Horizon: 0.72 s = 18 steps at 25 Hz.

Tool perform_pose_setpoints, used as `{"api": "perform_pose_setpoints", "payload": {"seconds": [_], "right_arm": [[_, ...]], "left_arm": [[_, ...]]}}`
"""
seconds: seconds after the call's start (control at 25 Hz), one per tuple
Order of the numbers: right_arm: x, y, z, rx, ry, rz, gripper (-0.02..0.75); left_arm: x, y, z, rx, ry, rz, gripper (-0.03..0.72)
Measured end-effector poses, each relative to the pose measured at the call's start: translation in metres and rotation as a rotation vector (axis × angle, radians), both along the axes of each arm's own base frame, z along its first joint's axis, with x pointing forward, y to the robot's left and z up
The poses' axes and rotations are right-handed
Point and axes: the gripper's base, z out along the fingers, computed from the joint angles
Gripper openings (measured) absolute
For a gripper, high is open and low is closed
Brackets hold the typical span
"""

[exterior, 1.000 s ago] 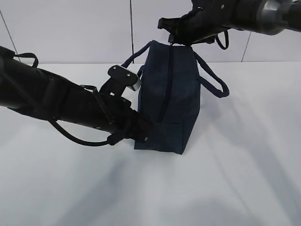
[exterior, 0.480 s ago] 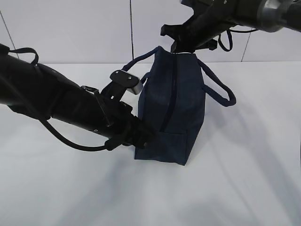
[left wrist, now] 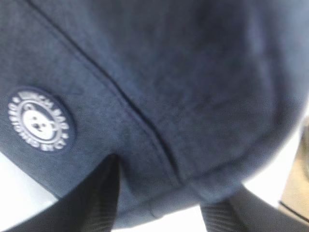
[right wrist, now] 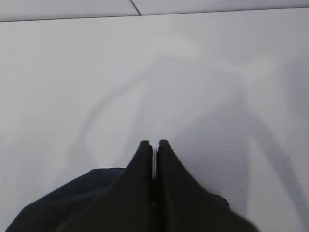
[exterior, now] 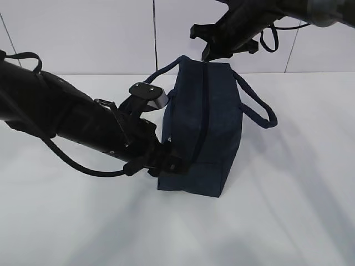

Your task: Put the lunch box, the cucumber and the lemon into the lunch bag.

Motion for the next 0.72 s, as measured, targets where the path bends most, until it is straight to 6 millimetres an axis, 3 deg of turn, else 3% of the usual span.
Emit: {"api": "perform_pose_setpoints", "payload": {"seconds": [0.28, 0.48, 0.72], "right_arm": [[0.001, 0.001, 0.018, 0.006, -0.031, 0.014, 0.006], [0.0, 0.0, 0.019, -0.006, -0.022, 0.025, 0.006], [-0.001, 0.0, 0.018, -0.021, -0.014, 0.044, 0.007]], "left_arm": [[0.005, 0.032, 0.033, -0.032, 0.113, 0.101, 0.41], [0.008, 0.061, 0.058, -0.102, 0.284, 0.194, 0.41], [0.026, 0.065, 0.103, -0.088, 0.347, 0.215, 0.41]]}}
